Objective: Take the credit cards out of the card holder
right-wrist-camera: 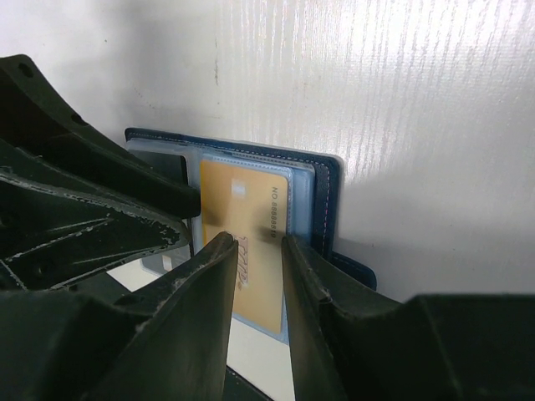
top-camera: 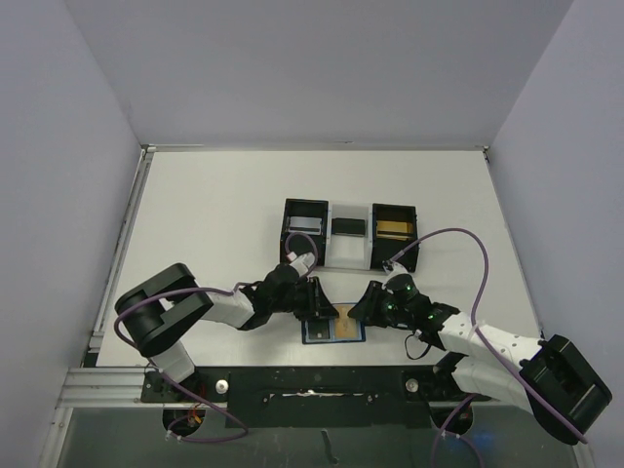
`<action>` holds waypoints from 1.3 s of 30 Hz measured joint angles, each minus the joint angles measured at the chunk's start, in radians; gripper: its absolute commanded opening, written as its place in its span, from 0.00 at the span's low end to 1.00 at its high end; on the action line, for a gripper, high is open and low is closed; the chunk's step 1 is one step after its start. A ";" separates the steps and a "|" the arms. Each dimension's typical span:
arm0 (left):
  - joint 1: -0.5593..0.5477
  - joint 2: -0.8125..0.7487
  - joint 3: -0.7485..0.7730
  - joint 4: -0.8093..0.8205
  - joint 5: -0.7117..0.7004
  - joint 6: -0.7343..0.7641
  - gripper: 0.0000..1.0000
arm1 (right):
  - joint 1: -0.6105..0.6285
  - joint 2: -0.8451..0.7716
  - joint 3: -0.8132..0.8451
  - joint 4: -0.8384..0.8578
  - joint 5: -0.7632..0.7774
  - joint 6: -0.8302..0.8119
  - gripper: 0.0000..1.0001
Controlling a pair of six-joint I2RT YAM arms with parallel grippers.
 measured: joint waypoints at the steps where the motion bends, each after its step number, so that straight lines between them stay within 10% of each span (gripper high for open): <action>1: -0.001 0.007 0.000 0.004 0.001 -0.006 0.29 | 0.000 0.000 0.000 0.000 -0.001 0.000 0.31; 7: -0.014 0.027 0.001 0.022 0.003 -0.017 0.27 | 0.000 0.000 -0.013 0.023 -0.009 0.011 0.31; 13: -0.013 0.038 0.000 0.030 0.003 -0.016 0.00 | 0.011 0.000 -0.021 0.045 -0.001 0.021 0.31; 39: 0.015 -0.014 -0.020 -0.024 0.033 0.024 0.00 | 0.032 0.002 -0.005 0.011 0.022 0.023 0.30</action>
